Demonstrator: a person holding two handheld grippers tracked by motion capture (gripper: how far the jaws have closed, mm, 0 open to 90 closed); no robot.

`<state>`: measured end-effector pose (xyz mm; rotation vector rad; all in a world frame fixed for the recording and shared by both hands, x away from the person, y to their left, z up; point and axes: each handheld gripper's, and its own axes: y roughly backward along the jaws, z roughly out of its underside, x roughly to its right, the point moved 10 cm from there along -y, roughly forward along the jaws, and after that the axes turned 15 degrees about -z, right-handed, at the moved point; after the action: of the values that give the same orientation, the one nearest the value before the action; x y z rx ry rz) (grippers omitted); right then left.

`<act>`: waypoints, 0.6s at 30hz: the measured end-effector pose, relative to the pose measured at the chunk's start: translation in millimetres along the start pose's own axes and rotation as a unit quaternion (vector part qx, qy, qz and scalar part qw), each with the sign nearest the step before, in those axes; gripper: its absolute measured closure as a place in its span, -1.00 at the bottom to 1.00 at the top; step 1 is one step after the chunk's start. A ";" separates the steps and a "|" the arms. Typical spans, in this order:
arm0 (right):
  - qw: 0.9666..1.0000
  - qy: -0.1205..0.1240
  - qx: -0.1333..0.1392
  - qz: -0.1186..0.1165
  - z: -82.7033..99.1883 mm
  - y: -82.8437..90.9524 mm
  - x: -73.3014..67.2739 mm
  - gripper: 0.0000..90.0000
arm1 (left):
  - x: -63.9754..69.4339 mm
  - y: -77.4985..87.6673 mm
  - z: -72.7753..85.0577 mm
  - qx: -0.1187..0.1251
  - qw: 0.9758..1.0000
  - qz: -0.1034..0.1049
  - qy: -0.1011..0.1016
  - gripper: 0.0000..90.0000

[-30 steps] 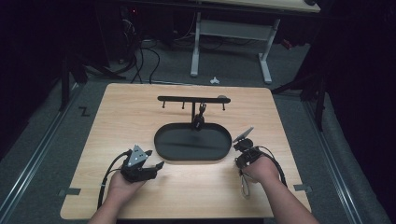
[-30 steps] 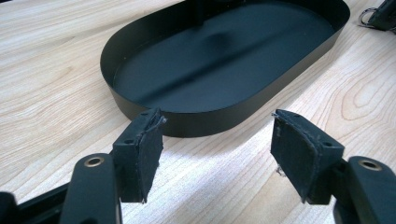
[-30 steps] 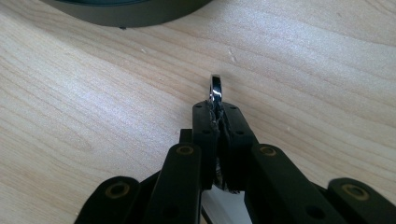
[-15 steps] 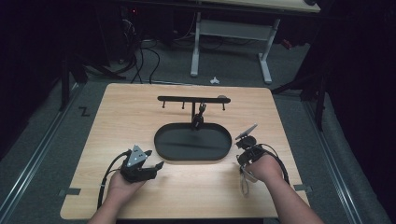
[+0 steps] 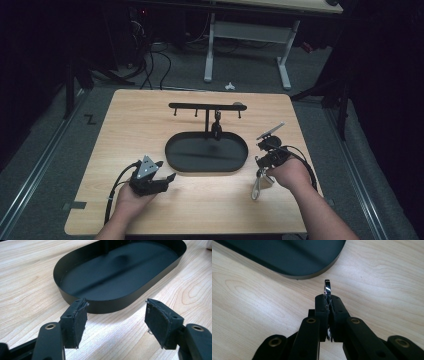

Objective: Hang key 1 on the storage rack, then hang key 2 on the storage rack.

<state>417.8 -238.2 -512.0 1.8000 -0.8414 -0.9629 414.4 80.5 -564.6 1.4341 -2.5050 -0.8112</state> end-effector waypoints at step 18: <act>1.000 0.011 0.014 -0.002 -13.4 24.3 -2.5 0.91 | -1.9 2.0 -0.7 0.004 1.000 -0.005 0.004 -0.23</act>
<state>424.8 -239.7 -485.1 1.8340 -0.8406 -0.9368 414.1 82.7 -562.7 1.4498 -2.5009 -0.7962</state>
